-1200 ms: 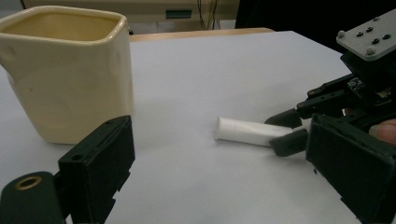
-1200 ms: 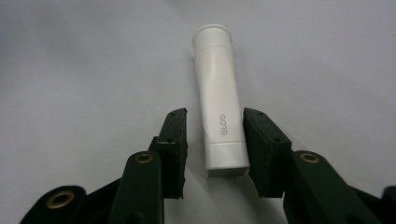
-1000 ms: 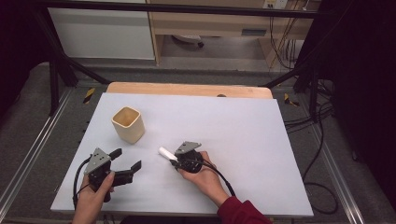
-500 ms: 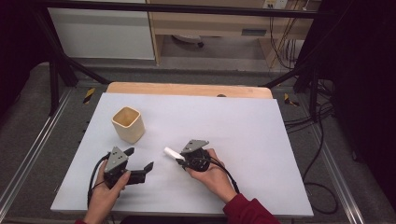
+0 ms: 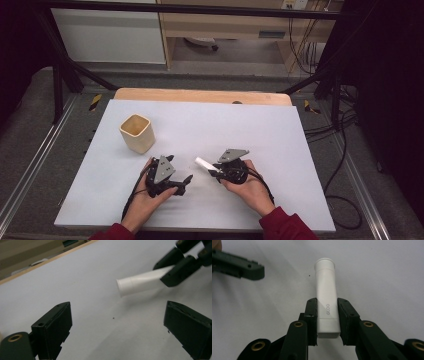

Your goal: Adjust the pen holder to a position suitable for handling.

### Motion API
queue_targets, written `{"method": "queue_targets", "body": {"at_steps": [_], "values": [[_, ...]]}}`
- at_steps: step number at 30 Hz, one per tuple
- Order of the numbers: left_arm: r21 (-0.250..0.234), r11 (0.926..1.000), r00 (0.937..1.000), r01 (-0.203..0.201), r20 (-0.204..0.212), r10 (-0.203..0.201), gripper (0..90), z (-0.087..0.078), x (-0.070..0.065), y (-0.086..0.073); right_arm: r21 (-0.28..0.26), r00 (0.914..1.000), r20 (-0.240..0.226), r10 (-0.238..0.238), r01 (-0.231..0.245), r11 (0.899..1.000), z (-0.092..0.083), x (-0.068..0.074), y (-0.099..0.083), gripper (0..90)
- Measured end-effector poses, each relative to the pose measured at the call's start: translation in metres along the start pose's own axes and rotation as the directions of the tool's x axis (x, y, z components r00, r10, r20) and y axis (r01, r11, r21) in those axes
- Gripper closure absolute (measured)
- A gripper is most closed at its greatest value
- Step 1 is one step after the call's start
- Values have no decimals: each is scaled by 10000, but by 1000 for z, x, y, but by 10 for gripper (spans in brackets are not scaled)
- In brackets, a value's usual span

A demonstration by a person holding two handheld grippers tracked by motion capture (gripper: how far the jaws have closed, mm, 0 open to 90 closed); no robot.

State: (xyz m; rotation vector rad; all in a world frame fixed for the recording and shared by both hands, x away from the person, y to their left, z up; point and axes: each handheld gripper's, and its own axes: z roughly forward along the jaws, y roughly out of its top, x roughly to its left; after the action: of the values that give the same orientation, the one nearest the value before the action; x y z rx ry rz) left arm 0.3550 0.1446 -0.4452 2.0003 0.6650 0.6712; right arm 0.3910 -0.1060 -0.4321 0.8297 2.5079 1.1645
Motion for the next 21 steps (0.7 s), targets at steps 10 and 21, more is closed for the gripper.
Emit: {"method": "queue_targets", "body": {"at_steps": [10,21], "values": [[-76,9868,9865,-1616,-273,1613,69,-6,-17,4,-93,9999,-95,73,-73,9999,-3,9,2,711],[82,9697,9682,-2442,-530,2443,74,-4,-24,5,54,9993,-377,69,-67,10000,-3,15,4,711]]}}
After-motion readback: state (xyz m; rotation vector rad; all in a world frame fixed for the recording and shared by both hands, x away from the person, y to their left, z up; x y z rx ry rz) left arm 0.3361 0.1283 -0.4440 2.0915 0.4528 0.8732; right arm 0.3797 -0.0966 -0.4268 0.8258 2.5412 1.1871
